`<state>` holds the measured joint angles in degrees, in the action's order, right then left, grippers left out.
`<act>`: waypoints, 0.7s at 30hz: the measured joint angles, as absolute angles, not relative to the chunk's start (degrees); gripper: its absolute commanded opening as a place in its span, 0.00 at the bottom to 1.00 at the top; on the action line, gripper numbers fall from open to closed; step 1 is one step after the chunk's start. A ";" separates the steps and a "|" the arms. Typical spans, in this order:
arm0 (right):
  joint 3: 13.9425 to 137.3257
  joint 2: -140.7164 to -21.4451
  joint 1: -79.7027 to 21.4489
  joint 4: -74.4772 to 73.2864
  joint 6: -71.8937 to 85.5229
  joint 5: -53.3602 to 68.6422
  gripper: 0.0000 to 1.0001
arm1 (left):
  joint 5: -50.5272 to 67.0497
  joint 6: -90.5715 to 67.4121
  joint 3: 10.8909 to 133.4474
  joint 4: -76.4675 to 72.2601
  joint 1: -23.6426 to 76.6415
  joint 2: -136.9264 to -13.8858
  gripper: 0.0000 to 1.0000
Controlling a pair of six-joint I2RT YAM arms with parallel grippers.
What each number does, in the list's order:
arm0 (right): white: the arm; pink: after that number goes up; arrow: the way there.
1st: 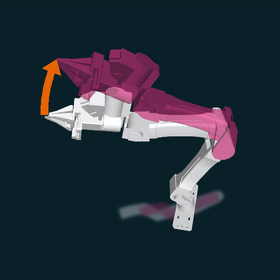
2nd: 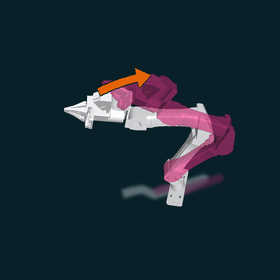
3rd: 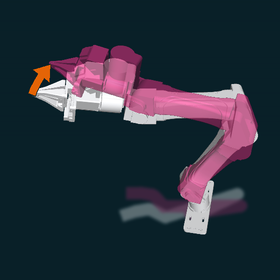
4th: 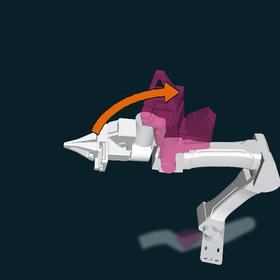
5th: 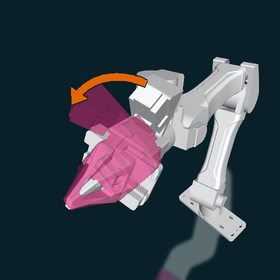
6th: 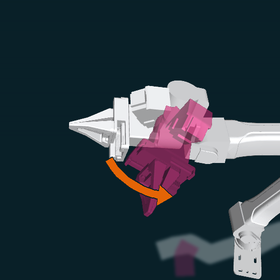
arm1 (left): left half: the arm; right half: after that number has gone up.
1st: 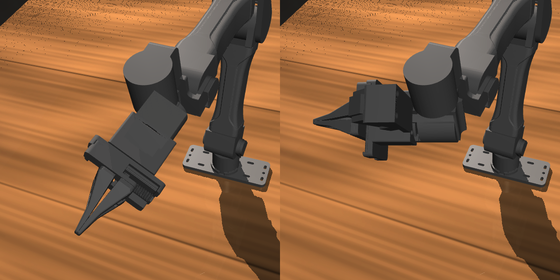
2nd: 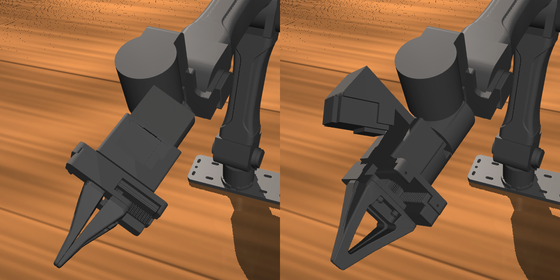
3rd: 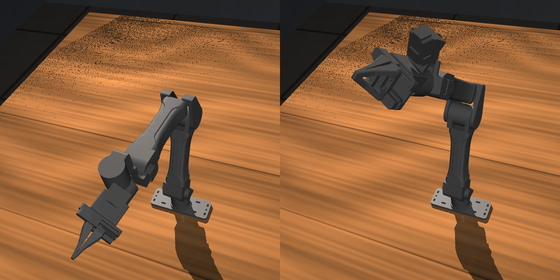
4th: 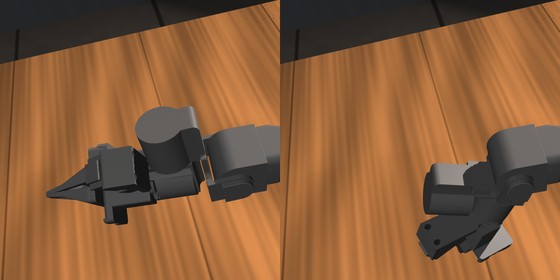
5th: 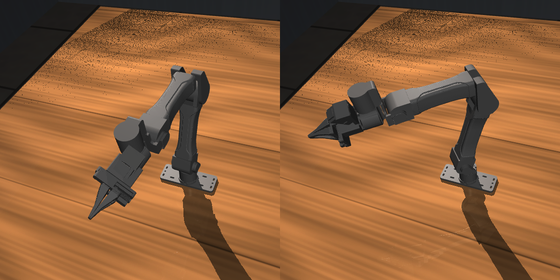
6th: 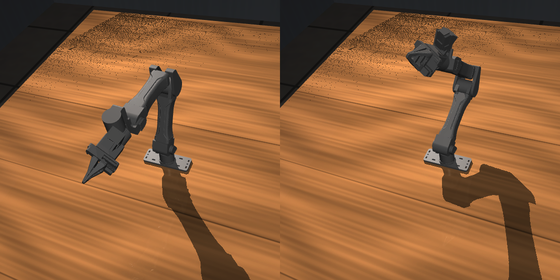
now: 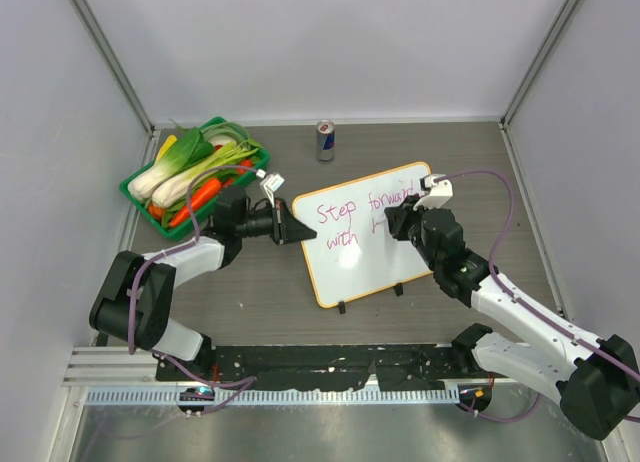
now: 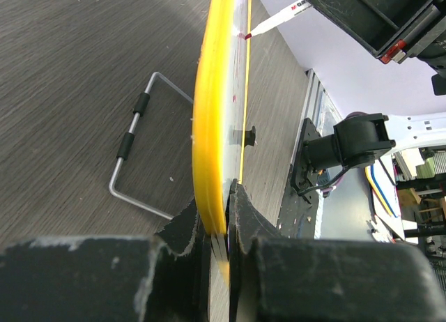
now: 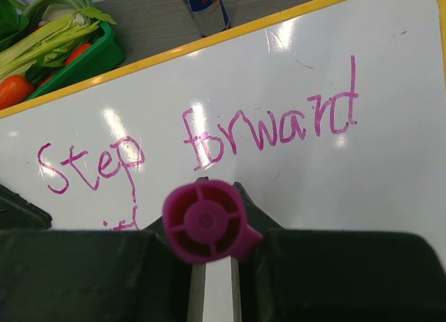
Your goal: Write a sentence on the whiteboard
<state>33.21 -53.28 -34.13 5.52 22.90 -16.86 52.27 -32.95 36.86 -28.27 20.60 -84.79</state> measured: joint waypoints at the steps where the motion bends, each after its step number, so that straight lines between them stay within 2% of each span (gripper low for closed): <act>1: 33.21 -53.28 -34.13 5.50 22.90 -16.91 0.01 | 52.27 -32.95 36.86 -28.27 20.60 -84.79 0.00; 21: 32.08 -51.96 -34.13 4.16 23.68 -16.58 0.01 | 52.45 -32.95 36.97 -28.25 20.60 -85.01 0.00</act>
